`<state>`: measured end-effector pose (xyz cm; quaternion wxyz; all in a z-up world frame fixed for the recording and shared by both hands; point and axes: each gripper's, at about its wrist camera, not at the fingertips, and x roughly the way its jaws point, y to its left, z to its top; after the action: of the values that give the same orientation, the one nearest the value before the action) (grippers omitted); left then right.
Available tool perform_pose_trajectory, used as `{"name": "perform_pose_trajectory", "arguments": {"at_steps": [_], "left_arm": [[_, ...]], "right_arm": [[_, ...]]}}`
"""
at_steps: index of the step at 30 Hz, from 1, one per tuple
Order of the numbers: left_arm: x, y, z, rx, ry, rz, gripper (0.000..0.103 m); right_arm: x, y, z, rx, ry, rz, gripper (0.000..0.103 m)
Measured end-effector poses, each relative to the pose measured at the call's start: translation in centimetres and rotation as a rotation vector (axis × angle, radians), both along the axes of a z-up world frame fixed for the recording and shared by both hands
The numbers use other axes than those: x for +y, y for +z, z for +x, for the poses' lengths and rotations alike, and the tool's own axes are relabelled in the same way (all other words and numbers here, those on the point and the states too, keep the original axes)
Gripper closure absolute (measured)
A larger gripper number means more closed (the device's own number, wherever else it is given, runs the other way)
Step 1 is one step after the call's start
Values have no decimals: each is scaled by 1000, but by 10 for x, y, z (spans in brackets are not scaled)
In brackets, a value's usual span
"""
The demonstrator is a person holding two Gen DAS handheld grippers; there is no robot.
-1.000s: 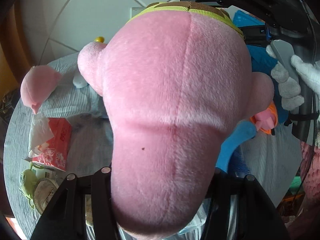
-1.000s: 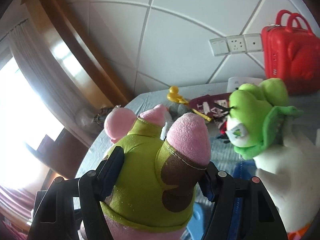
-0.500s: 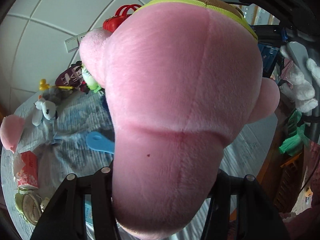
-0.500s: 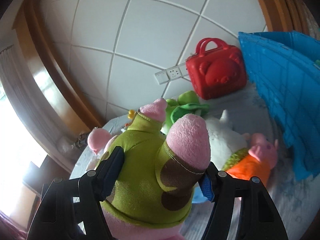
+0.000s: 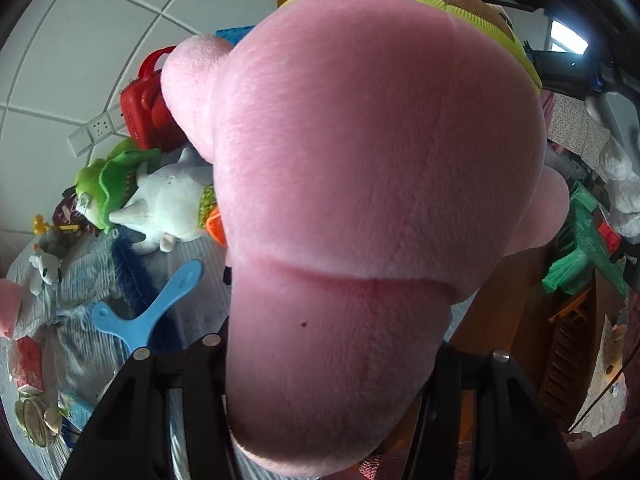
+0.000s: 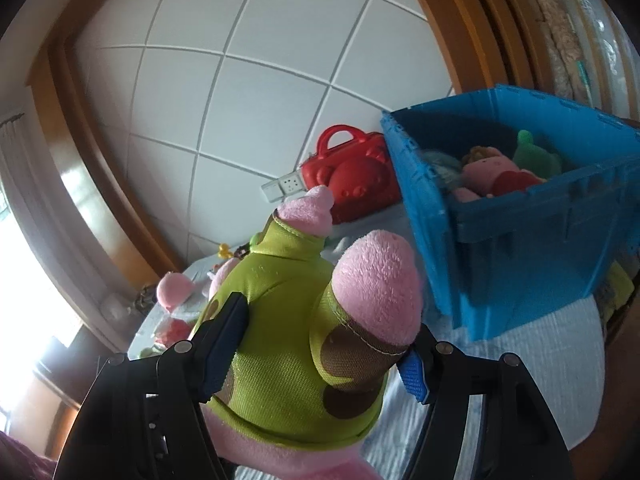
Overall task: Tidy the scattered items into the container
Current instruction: 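Carry the Patrick Star plush with both tools over to the blue crate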
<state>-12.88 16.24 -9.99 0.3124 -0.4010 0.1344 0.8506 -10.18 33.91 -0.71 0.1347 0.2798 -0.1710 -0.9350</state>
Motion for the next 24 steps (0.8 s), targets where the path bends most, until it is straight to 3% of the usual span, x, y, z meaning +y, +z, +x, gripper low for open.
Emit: {"name": "perform_pose_trajectory", "arguments": {"at_steps": [7,15,24], "left_arm": [[63,19,15,47,-143,-21,50],[108,35,24,85,-299,-9,51],[141,42,15,116,-346,3,50]], "right_arm": [[54,13,47,45,-126,-15,35],[92,30,89,79,-284,-15,35],[120,46,102,103,-348,-5,35]]}}
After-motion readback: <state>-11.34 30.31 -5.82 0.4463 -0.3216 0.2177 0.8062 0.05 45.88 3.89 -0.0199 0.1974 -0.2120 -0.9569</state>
